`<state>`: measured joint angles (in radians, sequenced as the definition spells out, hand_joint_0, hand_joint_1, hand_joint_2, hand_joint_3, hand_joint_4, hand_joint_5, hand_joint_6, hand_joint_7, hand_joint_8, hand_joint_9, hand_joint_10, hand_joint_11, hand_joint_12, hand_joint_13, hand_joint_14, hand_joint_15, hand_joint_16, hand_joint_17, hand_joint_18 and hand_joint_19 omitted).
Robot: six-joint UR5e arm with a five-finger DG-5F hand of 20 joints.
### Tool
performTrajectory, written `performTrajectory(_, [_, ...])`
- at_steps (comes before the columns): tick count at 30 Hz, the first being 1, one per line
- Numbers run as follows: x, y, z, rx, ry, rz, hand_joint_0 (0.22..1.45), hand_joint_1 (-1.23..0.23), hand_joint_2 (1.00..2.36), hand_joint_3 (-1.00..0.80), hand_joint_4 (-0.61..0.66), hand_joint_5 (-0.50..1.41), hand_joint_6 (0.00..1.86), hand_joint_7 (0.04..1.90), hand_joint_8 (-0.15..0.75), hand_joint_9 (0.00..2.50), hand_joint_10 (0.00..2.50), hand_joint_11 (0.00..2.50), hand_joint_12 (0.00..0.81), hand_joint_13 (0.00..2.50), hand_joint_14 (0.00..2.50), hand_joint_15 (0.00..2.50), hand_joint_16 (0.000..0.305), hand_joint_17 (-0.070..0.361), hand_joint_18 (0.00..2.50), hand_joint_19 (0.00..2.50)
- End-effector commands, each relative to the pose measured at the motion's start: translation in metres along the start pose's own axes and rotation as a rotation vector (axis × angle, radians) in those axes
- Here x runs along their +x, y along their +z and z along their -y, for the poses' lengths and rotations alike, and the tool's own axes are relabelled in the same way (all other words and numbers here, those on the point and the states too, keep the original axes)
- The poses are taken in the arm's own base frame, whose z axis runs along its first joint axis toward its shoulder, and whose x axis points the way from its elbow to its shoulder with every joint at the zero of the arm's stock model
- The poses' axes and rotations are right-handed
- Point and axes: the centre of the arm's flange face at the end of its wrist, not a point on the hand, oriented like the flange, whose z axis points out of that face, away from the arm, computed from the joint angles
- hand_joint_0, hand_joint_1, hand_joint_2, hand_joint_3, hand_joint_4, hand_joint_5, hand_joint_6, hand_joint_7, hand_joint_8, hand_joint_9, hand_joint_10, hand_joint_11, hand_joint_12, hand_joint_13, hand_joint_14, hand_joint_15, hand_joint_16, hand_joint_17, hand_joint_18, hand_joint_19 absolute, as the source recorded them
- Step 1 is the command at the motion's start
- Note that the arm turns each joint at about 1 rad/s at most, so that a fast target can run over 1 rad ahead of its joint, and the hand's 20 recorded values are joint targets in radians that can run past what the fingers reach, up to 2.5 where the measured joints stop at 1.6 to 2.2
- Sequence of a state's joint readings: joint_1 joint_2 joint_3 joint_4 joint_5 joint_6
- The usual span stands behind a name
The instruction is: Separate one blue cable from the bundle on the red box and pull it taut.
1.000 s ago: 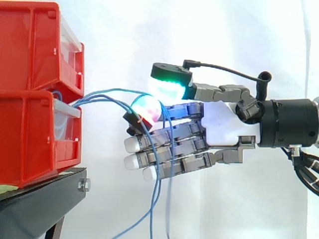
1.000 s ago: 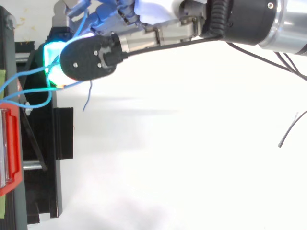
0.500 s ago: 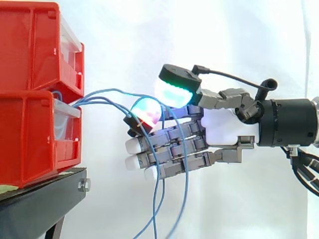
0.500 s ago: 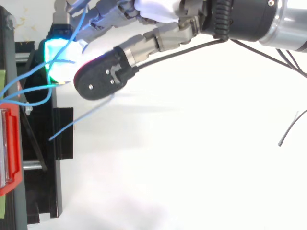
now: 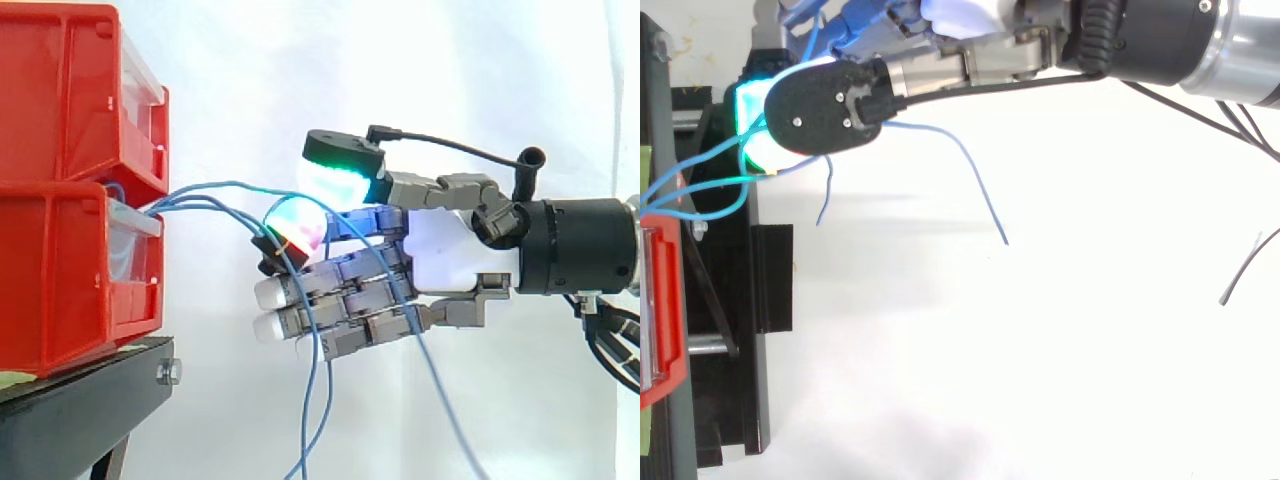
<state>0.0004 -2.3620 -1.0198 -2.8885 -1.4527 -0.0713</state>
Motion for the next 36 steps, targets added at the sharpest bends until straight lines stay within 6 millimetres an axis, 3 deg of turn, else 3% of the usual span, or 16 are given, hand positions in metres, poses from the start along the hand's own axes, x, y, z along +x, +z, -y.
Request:
performTrajectory(1, [0.0008, -0.0001, -0.0009, -0.001, -0.001, -0.001, 0.59, -0.74, 1.02, -0.18, 0.09, -0.17, 0.91, 0.87, 0.242, 0.65, 0.02, 0.42, 0.300, 0.52, 0.01, 0.33, 0.045, 0.102, 0.51, 0.39])
performTrajectory(7, [0.0008, 0.0000, -0.0014, -0.001, -0.002, -0.001, 0.65, -0.88, 1.02, -0.28, 0.04, -0.19, 0.93, 0.83, 0.227, 0.61, 0.02, 0.44, 0.297, 0.49, 0.01, 0.31, 0.045, 0.102, 0.50, 0.34])
performTrajectory(8, [0.0008, 0.0000, -0.0014, -0.001, -0.002, -0.001, 0.68, -0.92, 1.01, -0.37, 0.05, -0.19, 0.93, 0.85, 0.226, 0.60, 0.02, 0.43, 0.299, 0.49, 0.01, 0.31, 0.045, 0.102, 0.50, 0.32])
performTrajectory(12, [0.0009, -0.0004, 0.0008, 0.005, -0.012, -0.002, 0.72, -0.93, 1.00, -0.50, 0.07, -0.19, 0.93, 0.82, 0.221, 0.60, 0.02, 0.43, 0.295, 0.50, 0.01, 0.30, 0.045, 0.102, 0.52, 0.30])
performTrajectory(16, [0.0009, -0.0006, 0.0010, 0.007, -0.032, -0.002, 0.71, -0.93, 1.00, -0.50, 0.11, -0.18, 0.93, 0.83, 0.218, 0.61, 0.02, 0.44, 0.294, 0.52, 0.01, 0.30, 0.045, 0.101, 0.53, 0.31])
performTrajectory(19, [0.0008, -0.0007, -0.0002, 0.005, -0.043, -0.002, 0.61, -0.89, 1.00, -0.50, 0.14, -0.17, 0.92, 0.85, 0.222, 0.66, 0.02, 0.44, 0.293, 0.54, 0.01, 0.32, 0.045, 0.100, 0.54, 0.33])
performTrajectory(22, [0.0008, -0.0007, -0.0002, 0.005, -0.046, -0.002, 0.48, -0.74, 1.00, -0.50, 0.16, -0.15, 0.91, 0.85, 0.256, 0.72, 0.02, 0.44, 0.325, 0.57, 0.01, 0.33, 0.051, 0.114, 0.57, 0.36])
performTrajectory(25, [-0.0005, -0.0008, -0.0002, 0.005, -0.047, 0.000, 0.45, -0.50, 1.00, -0.50, 0.17, -0.14, 0.89, 0.87, 0.272, 0.75, 0.02, 0.42, 0.339, 0.59, 0.01, 0.34, 0.054, 0.121, 0.58, 0.40])
performTrajectory(29, [0.0006, -0.0007, -0.0002, 0.005, -0.047, 0.000, 0.52, -0.34, 1.00, -0.50, 0.14, -0.13, 0.86, 0.91, 0.261, 0.77, 0.02, 0.42, 0.321, 0.58, 0.02, 0.35, 0.050, 0.112, 0.54, 0.45])
performTrajectory(32, [0.0006, -0.0009, -0.0001, 0.007, -0.051, 0.000, 0.58, -0.40, 1.00, -0.49, 0.13, -0.13, 0.85, 0.94, 0.248, 0.78, 0.02, 0.41, 0.307, 0.60, 0.02, 0.37, 0.047, 0.105, 0.54, 0.47])
performTrajectory(36, [0.0029, -0.0004, -0.0010, 0.005, -0.058, -0.002, 0.58, -0.55, 1.02, -0.29, 0.14, -0.13, 0.88, 0.98, 0.247, 0.79, 0.02, 0.43, 0.307, 0.62, 0.02, 0.36, 0.046, 0.103, 0.58, 0.46])
